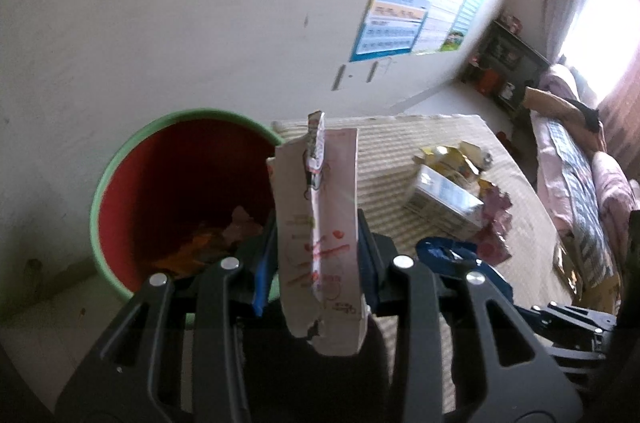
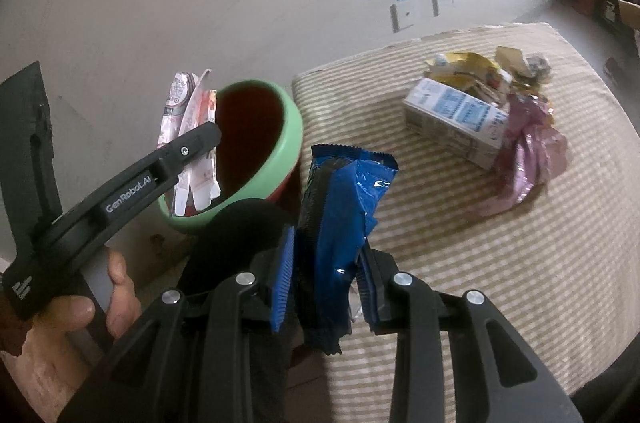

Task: Collect trash
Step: 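Carry both items over the bucket and open both grippers to drop them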

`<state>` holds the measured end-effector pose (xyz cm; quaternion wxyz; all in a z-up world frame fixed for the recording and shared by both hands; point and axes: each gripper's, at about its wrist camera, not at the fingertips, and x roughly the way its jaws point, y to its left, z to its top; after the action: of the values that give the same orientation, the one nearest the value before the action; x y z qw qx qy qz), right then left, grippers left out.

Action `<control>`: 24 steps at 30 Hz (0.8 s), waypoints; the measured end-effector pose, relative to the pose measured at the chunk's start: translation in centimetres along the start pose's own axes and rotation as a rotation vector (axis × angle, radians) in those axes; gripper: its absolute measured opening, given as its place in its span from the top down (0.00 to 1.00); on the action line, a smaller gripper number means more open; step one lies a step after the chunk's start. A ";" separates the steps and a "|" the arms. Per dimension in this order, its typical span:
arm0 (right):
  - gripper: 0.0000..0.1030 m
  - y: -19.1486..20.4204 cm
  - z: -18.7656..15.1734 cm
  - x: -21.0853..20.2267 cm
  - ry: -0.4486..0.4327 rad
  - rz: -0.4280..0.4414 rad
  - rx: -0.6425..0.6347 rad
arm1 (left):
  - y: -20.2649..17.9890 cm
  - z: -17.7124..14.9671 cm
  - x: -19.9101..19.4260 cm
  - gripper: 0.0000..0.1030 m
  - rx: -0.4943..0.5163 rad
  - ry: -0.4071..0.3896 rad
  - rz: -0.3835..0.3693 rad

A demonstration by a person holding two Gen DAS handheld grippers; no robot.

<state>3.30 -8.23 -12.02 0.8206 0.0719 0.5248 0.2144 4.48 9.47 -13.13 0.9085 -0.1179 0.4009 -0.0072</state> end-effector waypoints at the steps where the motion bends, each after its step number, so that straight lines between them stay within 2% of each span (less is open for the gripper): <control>1: 0.71 0.3 0.2 0.3 0.005 0.006 -0.005 | 0.7 0.0 0.1 0.67 -0.013 0.001 0.009; 14: 0.71 4.6 2.7 3.2 0.036 0.061 -0.073 | 6.6 0.4 0.4 0.67 -0.110 0.004 0.095; 24: 0.71 7.4 5.2 5.1 0.041 0.098 -0.096 | 9.8 0.2 0.9 0.67 -0.148 0.026 0.149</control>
<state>7.73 1.14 -11.43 0.8007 0.0535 0.5266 0.2806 4.42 18.95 -15.81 0.8901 -0.1544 0.4196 0.0885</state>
